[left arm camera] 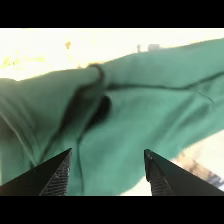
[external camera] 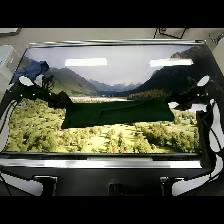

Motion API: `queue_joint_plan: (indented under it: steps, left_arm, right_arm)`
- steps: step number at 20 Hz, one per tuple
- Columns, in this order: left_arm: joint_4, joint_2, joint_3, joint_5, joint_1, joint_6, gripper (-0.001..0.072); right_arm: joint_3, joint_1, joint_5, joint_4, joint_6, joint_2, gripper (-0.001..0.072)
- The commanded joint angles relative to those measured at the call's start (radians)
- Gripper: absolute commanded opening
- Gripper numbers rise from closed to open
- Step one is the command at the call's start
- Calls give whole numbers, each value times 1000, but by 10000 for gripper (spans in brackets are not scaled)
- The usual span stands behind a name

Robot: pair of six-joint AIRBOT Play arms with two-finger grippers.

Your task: Fold the clothes and pants, and hang the long-sleeved shirts on hangers.

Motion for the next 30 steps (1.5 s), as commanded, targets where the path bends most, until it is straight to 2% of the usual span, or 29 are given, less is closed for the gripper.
queue_joint_plan:
  steps: [1, 4, 8, 9, 11, 12, 13, 14, 15, 16, 17, 18, 21, 23, 26, 28, 30]
  left_arm:
    - [-2, 59, 21, -56, 9, 10, 506]
    - [-4, 119, 21, -58, -7, 10, 505]
    - [-10, 177, 21, -55, -38, 10, 506]
    - [-10, 183, 22, -55, -49, 10, 506]
    - [-10, 185, 21, -54, -79, 10, 506]
    - [-10, 183, 21, -48, -96, 10, 506]
    - [-10, 183, 21, -34, -116, 10, 506]
    - [-10, 183, 21, -16, -136, 9, 505]
    - [-10, 183, 21, 14, -163, 9, 498]
    - [-10, 180, 21, 54, -192, 9, 396]
    - [-10, 172, 21, 109, -231, 9, 140]
    - [-10, 162, 16, 176, -275, 9, 31]
    - [-10, 93, -10, 369, -444, -30, 29]
    - [-10, 19, -10, 379, -537, -65, 29]
    - [-12, -72, -10, 401, -639, -137, 29]
    - [-84, -123, -10, 465, -693, -180, 29]
    - [-221, -169, -10, 550, -741, -200, 28]
  right_arm:
    - [5, -69, 71, 5, -29, -20, 715]
    - [4, -73, 63, 117, -69, -72, 717]
    - [4, -66, 66, 273, -69, -134, 710]
    - [4, -60, 68, 292, -69, -139, 664]
    - [4, -38, 91, 294, -77, -139, 554]
    - [4, -27, 100, 289, -77, -139, 398]
    - [4, -21, 103, 293, -76, -138, 176]
    - [5, -16, 119, 316, -79, -134, 35]
    - [5, -16, 150, 353, -114, -120, 33]
    - [5, -16, 174, 389, -142, -95, 32]
    - [5, -15, 193, 409, -146, -63, 32]
    - [5, -7, 214, 423, -153, -18, 32]
    - [5, 51, 275, 422, -163, 153, 32]
    - [5, 109, 287, 422, -149, 279, 33]
    - [5, 196, 272, 422, -71, 438, 33]
    - [5, 252, 271, 423, -18, 517, 33]
    - [5, 298, 265, 422, 41, 577, 33]
